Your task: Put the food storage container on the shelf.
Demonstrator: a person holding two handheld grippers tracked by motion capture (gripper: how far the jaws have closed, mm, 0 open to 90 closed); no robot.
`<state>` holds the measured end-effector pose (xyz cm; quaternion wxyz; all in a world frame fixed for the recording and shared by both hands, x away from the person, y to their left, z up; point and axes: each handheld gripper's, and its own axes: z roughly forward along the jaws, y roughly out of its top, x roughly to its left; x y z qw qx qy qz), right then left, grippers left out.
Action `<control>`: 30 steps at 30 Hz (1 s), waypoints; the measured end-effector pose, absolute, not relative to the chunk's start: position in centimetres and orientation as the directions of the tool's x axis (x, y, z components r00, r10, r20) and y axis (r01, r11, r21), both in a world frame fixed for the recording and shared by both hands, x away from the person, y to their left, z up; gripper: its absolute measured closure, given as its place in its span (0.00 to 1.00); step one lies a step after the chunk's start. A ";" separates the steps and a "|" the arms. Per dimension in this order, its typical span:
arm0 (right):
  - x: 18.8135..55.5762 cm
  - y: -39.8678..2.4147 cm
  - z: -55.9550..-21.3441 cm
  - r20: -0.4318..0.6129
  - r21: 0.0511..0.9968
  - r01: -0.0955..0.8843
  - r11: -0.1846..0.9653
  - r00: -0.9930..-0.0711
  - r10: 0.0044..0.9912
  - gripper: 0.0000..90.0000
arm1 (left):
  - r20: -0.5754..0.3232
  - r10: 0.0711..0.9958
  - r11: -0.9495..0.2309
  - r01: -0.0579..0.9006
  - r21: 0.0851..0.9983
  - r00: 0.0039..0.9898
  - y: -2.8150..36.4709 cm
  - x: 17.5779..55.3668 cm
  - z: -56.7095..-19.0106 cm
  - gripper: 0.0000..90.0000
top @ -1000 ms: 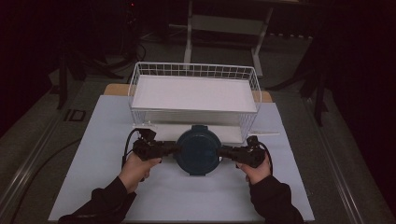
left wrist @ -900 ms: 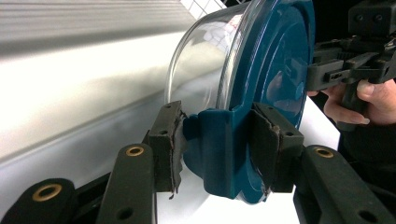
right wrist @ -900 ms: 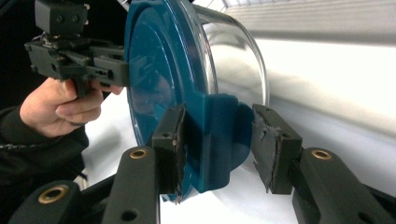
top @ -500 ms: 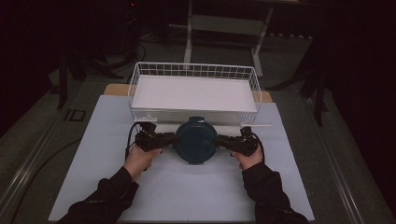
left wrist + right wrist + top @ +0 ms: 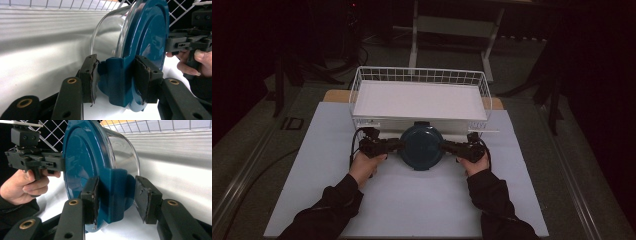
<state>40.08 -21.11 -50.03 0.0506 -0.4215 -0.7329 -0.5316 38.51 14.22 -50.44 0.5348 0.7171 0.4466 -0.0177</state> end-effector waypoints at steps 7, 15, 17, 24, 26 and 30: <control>40.3 -21.0 -50.2 0.500 0.743 0.664 0.079 -0.630 0.595 0.60 | -0.500 0.628 -0.028 0.659 0.752 0.597 14.2 39.1 -50.6 0.61; 40.3 -20.5 -50.4 0.460 0.771 0.634 0.051 -0.612 0.643 0.55 | -0.495 0.650 0.017 0.640 0.768 0.576 14.3 39.5 -51.2 0.58; 40.3 -20.5 -50.3 0.445 0.780 0.624 0.053 -0.612 0.653 0.53 | -0.487 0.660 0.020 0.634 0.773 0.572 14.3 39.7 -51.3 0.53; 40.6 -20.0 -50.0 0.397 0.802 0.594 0.056 -0.602 0.693 0.53 | -0.461 0.686 0.023 0.617 0.786 0.563 14.3 40.1 -51.4 0.42; 40.6 -19.9 -49.9 0.394 0.802 0.595 0.052 -0.593 0.702 0.53 | -0.458 0.691 0.021 0.617 0.787 0.559 14.2 40.2 -51.3 0.41; 40.7 -19.8 -50.0 0.402 0.803 0.595 0.037 -0.585 0.705 0.54 | -0.445 0.704 0.008 0.620 0.784 0.553 14.2 40.1 -51.1 0.40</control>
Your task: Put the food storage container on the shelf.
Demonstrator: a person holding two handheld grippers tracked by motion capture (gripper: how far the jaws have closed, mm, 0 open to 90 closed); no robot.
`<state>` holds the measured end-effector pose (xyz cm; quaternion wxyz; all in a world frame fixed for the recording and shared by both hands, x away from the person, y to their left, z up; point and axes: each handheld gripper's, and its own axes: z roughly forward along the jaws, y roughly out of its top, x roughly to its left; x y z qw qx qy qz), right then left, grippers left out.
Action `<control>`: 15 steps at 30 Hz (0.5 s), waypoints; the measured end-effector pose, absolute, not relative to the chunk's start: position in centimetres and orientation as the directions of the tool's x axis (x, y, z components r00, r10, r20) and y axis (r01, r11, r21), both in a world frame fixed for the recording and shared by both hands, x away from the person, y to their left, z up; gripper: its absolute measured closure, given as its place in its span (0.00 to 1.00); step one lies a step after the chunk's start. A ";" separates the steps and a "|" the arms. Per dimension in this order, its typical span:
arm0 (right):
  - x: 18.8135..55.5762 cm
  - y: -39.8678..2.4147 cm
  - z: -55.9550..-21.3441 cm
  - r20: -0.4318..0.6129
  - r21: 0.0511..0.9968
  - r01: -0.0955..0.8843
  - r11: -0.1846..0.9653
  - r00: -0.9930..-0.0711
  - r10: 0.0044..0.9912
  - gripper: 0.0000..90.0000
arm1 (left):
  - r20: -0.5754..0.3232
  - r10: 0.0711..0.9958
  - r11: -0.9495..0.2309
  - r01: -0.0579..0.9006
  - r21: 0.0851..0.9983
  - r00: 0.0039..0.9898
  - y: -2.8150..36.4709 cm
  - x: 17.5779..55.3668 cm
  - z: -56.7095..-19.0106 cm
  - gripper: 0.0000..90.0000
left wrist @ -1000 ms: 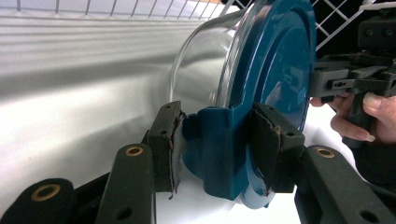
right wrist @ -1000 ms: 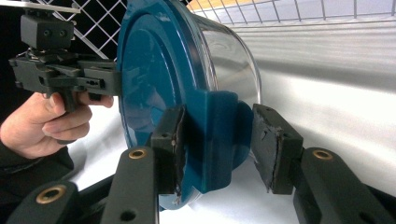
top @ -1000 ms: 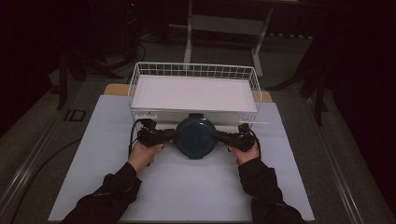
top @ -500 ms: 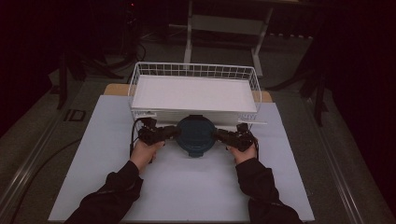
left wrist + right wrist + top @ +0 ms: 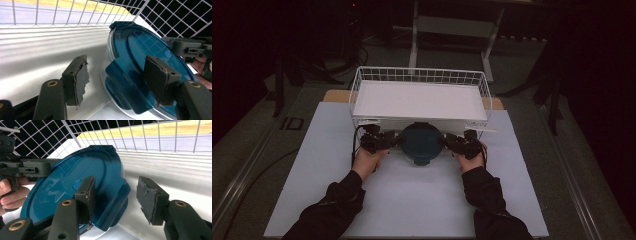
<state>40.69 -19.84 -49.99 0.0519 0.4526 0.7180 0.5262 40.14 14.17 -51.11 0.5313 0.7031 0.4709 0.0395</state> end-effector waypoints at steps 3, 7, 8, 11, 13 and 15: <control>40.5 -19.7 -49.8 0.394 0.799 0.600 0.041 -0.575 0.717 0.52 | -0.432 0.708 -0.004 0.615 0.789 0.558 14.2 40.1 -51.0 0.37; 39.9 -19.6 -49.3 0.332 0.843 0.535 0.057 -0.601 0.727 0.50 | -0.403 0.700 -0.007 0.571 0.821 0.589 14.4 39.6 -50.7 0.23; 39.8 -19.6 -49.2 0.323 0.848 0.527 0.061 -0.605 0.728 0.49 | -0.408 0.690 0.011 0.555 0.832 0.598 14.8 39.3 -50.4 0.19; 39.3 -19.5 -48.7 0.298 0.855 0.513 0.080 -0.611 0.733 0.49 | -0.418 0.676 0.035 0.540 0.841 0.607 15.2 38.9 -50.1 0.15; 39.1 -19.5 -48.5 0.288 0.857 0.507 0.089 -0.615 0.735 0.49 | -0.420 0.647 0.031 0.529 0.848 0.636 15.4 38.5 -49.7 0.14; 38.7 -19.7 -48.1 0.280 0.859 0.502 0.095 -0.618 0.735 0.48 | -0.405 0.630 0.006 0.517 0.856 0.663 15.4 38.0 -49.3 0.13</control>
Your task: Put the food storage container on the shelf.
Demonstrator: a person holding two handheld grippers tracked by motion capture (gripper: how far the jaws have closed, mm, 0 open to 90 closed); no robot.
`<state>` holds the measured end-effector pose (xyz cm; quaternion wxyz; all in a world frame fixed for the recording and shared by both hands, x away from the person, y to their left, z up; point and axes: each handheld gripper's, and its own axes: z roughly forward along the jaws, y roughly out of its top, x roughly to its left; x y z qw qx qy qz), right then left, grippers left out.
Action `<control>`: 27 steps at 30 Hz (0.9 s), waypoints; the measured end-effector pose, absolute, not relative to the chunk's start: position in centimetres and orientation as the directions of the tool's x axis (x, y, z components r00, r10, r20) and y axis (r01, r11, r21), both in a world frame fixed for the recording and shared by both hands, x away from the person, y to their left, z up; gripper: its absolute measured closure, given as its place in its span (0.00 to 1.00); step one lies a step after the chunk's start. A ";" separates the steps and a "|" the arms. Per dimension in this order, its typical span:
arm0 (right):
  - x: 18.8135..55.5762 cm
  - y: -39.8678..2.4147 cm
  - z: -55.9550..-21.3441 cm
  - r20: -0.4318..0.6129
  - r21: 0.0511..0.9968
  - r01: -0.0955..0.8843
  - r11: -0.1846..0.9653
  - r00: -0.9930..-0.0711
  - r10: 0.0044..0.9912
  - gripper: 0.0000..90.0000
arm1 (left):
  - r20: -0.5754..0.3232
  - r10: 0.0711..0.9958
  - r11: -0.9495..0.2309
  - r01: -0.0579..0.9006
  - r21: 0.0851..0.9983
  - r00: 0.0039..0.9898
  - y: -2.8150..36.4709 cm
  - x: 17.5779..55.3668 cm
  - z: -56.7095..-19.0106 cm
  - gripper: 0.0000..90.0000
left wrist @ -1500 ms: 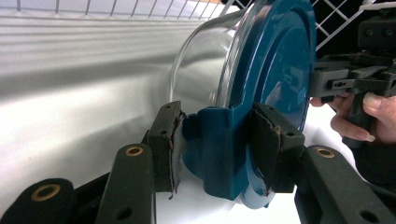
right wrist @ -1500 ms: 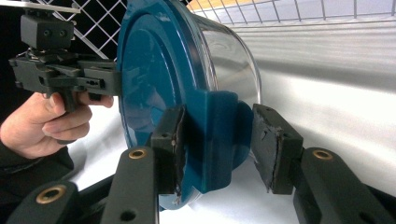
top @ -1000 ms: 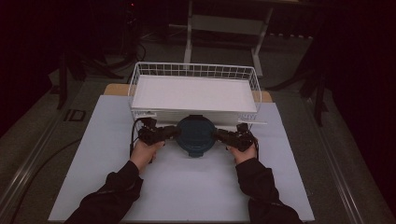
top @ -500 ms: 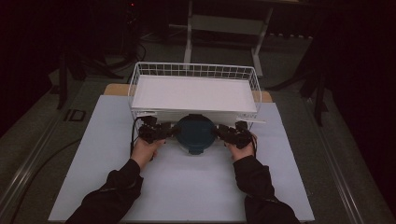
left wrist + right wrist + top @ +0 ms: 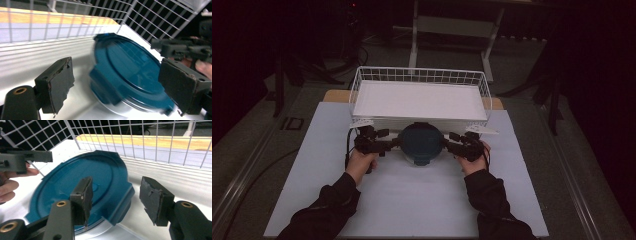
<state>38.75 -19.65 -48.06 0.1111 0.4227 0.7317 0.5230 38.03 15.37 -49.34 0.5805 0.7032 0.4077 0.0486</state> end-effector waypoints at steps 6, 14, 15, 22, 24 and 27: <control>37.2 -19.7 -46.8 0.261 0.856 0.502 0.128 -0.632 0.730 0.47 | -0.448 0.599 -0.009 0.565 0.825 0.664 15.3 36.3 -48.8 0.00; 34.7 -19.0 -46.9 0.284 0.850 0.509 0.136 -0.661 0.695 0.52 | -0.441 0.569 -0.050 0.564 0.824 0.694 15.5 34.2 -48.9 0.00; 34.4 -18.9 -46.9 0.297 0.848 0.514 0.130 -0.664 0.686 0.54 | -0.426 0.564 -0.070 0.555 0.829 0.707 15.5 33.6 -48.9 0.00; 32.7 -17.6 -47.4 0.306 0.839 0.520 0.162 -0.695 0.650 0.60 | -0.402 0.547 -0.092 0.530 0.843 0.734 15.7 31.3 -48.4 0.00; 32.4 -17.4 -47.5 0.307 0.837 0.522 0.167 -0.699 0.646 0.62 | -0.390 0.545 -0.107 0.523 0.845 0.742 15.8 30.5 -48.2 0.00; 31.8 -16.4 -48.0 0.307 0.827 0.526 0.198 -0.719 0.624 0.72 | -0.381 0.550 -0.110 0.516 0.850 0.744 16.0 29.5 -48.1 0.00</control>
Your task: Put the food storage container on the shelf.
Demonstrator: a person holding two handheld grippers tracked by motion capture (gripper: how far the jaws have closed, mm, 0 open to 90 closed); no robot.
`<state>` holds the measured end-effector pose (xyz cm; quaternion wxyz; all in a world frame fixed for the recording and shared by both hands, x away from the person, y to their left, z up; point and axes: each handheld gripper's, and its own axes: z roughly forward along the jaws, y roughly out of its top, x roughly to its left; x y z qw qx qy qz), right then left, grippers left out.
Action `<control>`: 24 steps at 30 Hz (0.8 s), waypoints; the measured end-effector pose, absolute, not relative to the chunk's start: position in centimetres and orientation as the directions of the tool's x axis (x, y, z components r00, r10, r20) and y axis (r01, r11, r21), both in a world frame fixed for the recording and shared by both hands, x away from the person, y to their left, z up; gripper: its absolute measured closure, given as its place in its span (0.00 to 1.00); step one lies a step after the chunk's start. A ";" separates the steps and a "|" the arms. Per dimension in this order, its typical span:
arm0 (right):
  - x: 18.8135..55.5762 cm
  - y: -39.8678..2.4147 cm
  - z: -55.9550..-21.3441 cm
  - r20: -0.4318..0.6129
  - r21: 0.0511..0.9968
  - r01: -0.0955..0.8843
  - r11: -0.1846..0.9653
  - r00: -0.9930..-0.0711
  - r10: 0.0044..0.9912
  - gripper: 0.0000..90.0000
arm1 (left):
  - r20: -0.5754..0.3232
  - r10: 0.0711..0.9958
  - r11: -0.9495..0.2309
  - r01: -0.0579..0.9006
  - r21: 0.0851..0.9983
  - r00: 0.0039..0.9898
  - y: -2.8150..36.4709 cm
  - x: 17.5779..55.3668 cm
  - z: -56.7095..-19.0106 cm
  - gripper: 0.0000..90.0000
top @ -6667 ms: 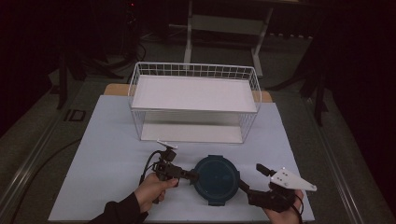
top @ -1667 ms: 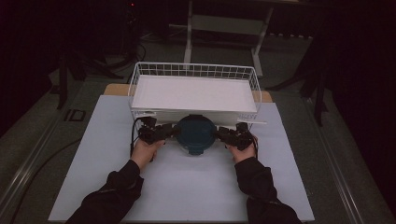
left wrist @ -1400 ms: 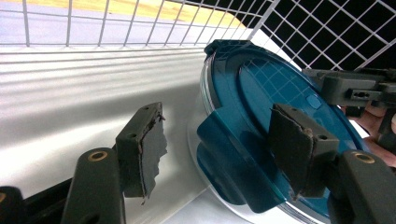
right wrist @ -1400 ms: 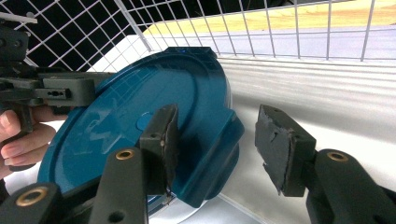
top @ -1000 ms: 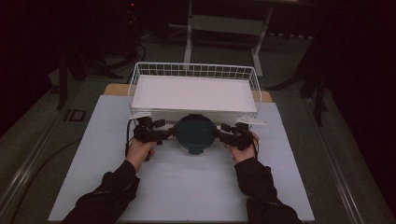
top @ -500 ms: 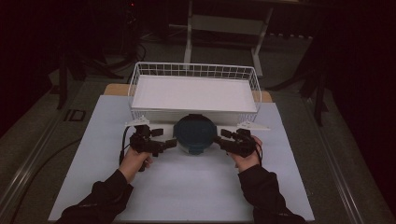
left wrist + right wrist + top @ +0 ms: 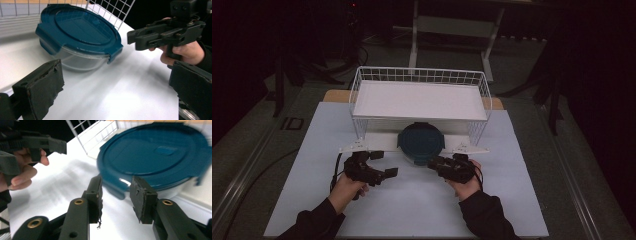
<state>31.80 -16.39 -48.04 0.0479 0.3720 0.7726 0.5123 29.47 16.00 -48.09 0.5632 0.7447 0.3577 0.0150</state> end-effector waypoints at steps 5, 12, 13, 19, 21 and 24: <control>31.5 -15.1 -48.8 0.271 0.813 0.520 0.263 -0.737 0.619 0.93 | -0.350 0.558 -0.133 0.497 0.858 0.753 16.3 27.8 -48.2 0.00; 32.4 -13.7 -49.7 0.247 0.785 0.526 0.326 -0.749 0.615 1.00 | -0.326 0.575 -0.141 0.483 0.864 0.751 16.8 26.5 -48.9 0.00; 32.4 -13.7 -49.7 0.247 0.785 0.526 0.326 -0.749 0.615 1.00 | -0.320 0.579 -0.148 0.483 0.863 0.750 16.8 26.3 -49.0 0.00; 32.8 -13.3 -49.7 0.223 0.787 0.517 0.336 -0.746 0.627 1.00 | -0.314 0.576 -0.151 0.476 0.866 0.754 16.7 25.9 -49.3 0.00; 33.0 -13.3 -49.7 0.224 0.788 0.521 0.327 -0.738 0.637 1.00 | -0.316 0.574 -0.144 0.473 0.869 0.755 16.6 25.9 -49.3 0.00; 33.6 -13.4 -49.7 0.222 0.790 0.526 0.315 -0.724 0.653 1.00 | -0.315 0.573 -0.135 0.466 0.875 0.757 16.6 25.9 -49.3 0.00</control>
